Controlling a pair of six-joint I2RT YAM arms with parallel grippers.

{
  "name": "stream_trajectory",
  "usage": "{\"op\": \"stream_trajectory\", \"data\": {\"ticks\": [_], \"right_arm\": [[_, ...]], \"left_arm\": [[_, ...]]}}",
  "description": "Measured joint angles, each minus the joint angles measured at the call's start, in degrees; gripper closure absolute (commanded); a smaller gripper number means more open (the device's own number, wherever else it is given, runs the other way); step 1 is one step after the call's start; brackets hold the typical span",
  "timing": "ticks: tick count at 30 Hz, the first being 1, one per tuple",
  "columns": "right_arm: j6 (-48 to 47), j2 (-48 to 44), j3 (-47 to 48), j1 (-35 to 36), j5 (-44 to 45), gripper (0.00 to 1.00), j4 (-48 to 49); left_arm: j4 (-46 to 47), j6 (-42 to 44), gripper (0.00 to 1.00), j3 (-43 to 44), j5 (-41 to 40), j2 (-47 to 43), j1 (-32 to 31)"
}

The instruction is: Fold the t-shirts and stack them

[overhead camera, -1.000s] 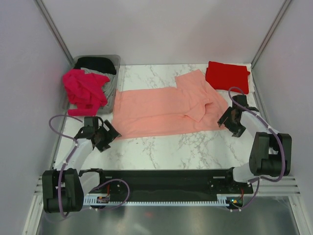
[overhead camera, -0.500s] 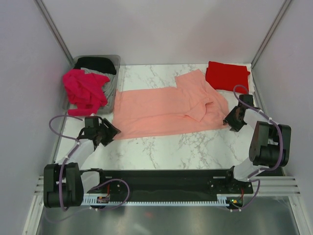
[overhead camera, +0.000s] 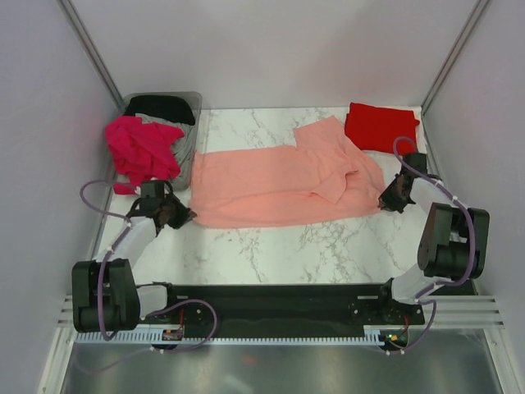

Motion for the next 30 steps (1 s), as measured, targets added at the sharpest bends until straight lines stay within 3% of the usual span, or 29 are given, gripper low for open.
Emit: {"op": "stream_trajectory", "data": {"ticks": [5,8,14,20,27,30], "right_arm": [[0.26,-9.09,5.57,-1.64,-2.38,1.00,-5.81],[0.63,-17.29,8.26,-5.18,-4.22,1.00,-7.78],[1.90,-31.23,-1.01,-8.57,-5.75,1.00,-11.04],[4.17,-33.48,-15.87,-10.29,-6.25,1.00,-17.25],[6.60,-40.57,-16.63,-13.70,-5.16,1.00,-21.33],[7.10,-42.03,-18.16,-15.69,-5.18,0.90,-21.75]], "left_arm": [[-8.52,1.31,0.98,13.46,-0.33,-4.15,0.50],[-10.88,1.90,0.98,16.98,0.37,-8.17,2.38],[-15.08,0.94,0.98,7.69,2.14,-16.33,4.22],[-19.23,-3.34,0.98,-4.52,3.48,-21.75,5.16],[-21.27,-6.73,0.95,-6.32,4.85,-30.08,5.31],[-22.60,-8.09,0.94,-6.32,4.90,-31.80,5.31]]}}
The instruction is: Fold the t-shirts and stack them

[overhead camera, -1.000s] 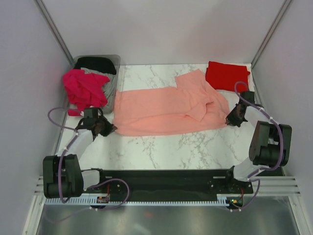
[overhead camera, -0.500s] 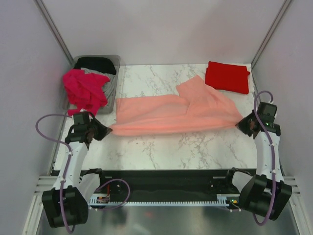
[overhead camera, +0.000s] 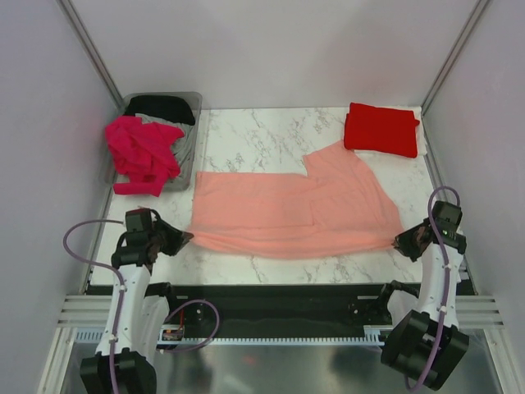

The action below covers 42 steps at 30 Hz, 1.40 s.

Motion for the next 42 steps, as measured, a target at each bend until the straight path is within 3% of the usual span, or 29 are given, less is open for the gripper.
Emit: {"op": "stream_trajectory", "data": {"ticks": [1,2,3,4,6,7,8,9,16,21,24,28,31,36,42], "right_arm": [[0.13,-0.63,-1.18,-0.76,-0.07,0.87,-0.26],[0.35,-1.29,-2.14,-1.49,-0.13,0.75,-0.81],[0.68,-2.05,-2.71,-2.14,-0.15,0.70,-1.77],[0.98,-3.08,-2.93,-2.78,-0.04,0.54,-2.95],[1.64,-5.22,-2.89,-3.63,0.33,0.27,-4.02],[1.84,-6.19,-2.69,-3.89,0.68,0.10,-4.52],[1.90,-6.80,-2.38,-3.93,0.98,0.09,-5.11],[1.42,-6.95,-1.92,-3.93,1.16,0.07,-5.64],[-1.01,-3.98,6.21,-1.20,-0.79,0.08,-4.22],[-2.08,3.98,15.67,13.81,-0.98,0.07,1.99],[-3.67,15.78,26.84,25.27,2.82,0.07,5.70],[-6.73,35.08,42.49,34.21,6.97,0.11,9.75],[-8.57,47.87,51.89,36.87,9.03,0.16,10.91],[-11.30,67.34,69.33,39.15,12.96,0.17,7.91],[-13.44,81.74,85.31,40.96,17.77,0.20,4.90]], "left_arm": [[-0.72,-0.57,0.93,0.00,0.00,-0.72,0.00],[-1.49,-1.22,0.86,0.00,0.00,-1.73,0.00],[-2.08,-1.60,0.84,0.00,-0.02,-2.78,0.00],[-2.78,-2.23,0.80,0.00,-0.07,-4.20,0.00],[-4.22,-3.21,0.54,0.02,-0.17,-7.15,0.00],[-4.98,-3.65,0.35,0.02,-0.28,-8.48,0.00],[-5.70,-3.89,0.07,0.17,-0.33,-9.92,0.00],[-6.69,-4.13,0.01,0.52,-0.37,-11.21,0.00],[-10.34,-1.57,0.00,10.08,-2.38,-13.00,0.07],[-9.53,7.08,0.01,17.42,-4.04,-8.55,0.11],[-9.46,12.33,0.02,18.03,-5.57,-7.58,0.11],[-9.29,16.85,0.02,18.03,-6.05,-7.61,0.11],[-8.33,19.19,0.02,18.03,-6.08,-7.56,0.11],[-5.40,21.62,0.04,17.99,-6.03,-6.01,0.11],[-4.46,22.64,0.05,17.62,-5.46,-4.50,0.11]]}}
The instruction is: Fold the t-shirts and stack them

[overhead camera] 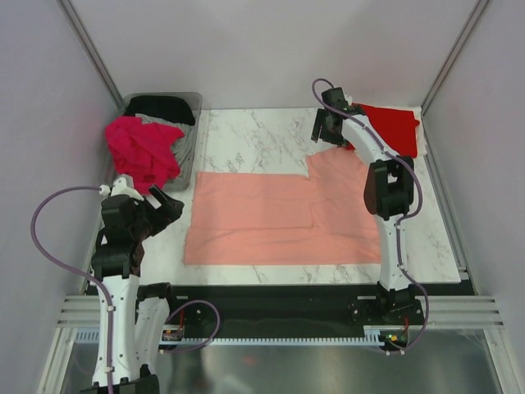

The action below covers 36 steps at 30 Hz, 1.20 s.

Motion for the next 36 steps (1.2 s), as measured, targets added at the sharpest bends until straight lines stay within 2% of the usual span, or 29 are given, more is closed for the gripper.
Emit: {"op": "stream_trajectory", "data": {"ticks": [4,10,13,14,16,18,22,28,36], "right_arm": [[-0.57,6.29,6.64,0.35,2.47,0.21,-1.05],[-1.29,12.72,11.41,0.46,6.45,0.22,-1.60],[-1.44,15.13,12.63,0.50,7.39,0.27,-1.49],[-1.44,15.45,13.11,0.52,7.43,0.32,-0.92],[-1.36,15.65,13.20,0.57,7.74,0.58,-0.55],[-0.98,15.67,12.70,0.59,7.91,0.80,0.13],[0.52,12.85,6.36,1.05,8.92,0.97,4.74],[3.50,4.52,-8.79,0.94,9.05,1.00,11.54],[3.69,-0.66,-16.44,0.94,8.26,1.00,12.90]], "left_arm": [[0.59,0.17,0.07,0.00,0.57,-0.72,0.00],[0.87,0.26,0.08,0.00,0.90,-0.09,0.00],[0.87,0.28,0.08,0.00,0.98,-0.09,0.00],[0.87,0.26,0.08,0.00,0.98,-0.09,0.00],[0.87,0.26,0.08,0.00,0.98,-0.09,0.00],[0.87,0.26,0.09,0.00,0.98,-0.09,0.00],[0.87,0.28,0.09,0.00,0.98,-0.07,0.00],[0.90,0.28,0.09,0.00,0.98,0.07,0.00],[0.90,0.28,0.11,0.00,0.98,0.76,0.00]]}}
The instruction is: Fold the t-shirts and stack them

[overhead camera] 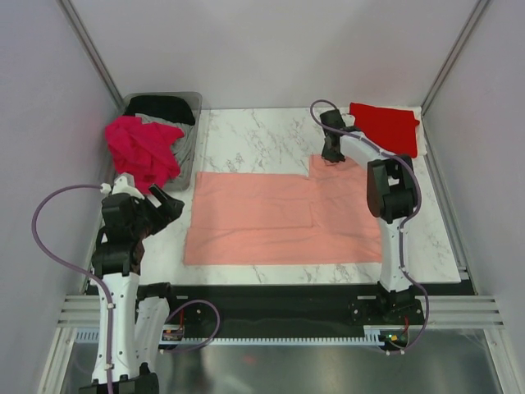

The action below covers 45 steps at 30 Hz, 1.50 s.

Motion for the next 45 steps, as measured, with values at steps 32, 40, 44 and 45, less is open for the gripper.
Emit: {"op": "stream_trajectory", "data": {"ticks": [32,40,44,45], "right_arm": [[6.54,-48.30,-52.85,0.04,-6.60,1.00,13.60],[6.49,-48.78,-54.86,0.07,-7.19,1.00,15.41],[6.49,-48.83,-55.30,0.07,-7.61,1.00,16.74],[6.49,-48.89,-55.41,0.07,-7.63,1.00,16.85]], "left_arm": [[2.05,-0.09,0.22,41.44,-16.20,71.82,-25.57],[-6.16,-0.09,0.22,56.74,-25.86,86.95,-23.02],[-9.01,-0.09,0.22,59.23,-28.24,87.95,-22.49],[-9.29,-0.11,0.22,59.87,-28.61,88.28,-22.43]]}}
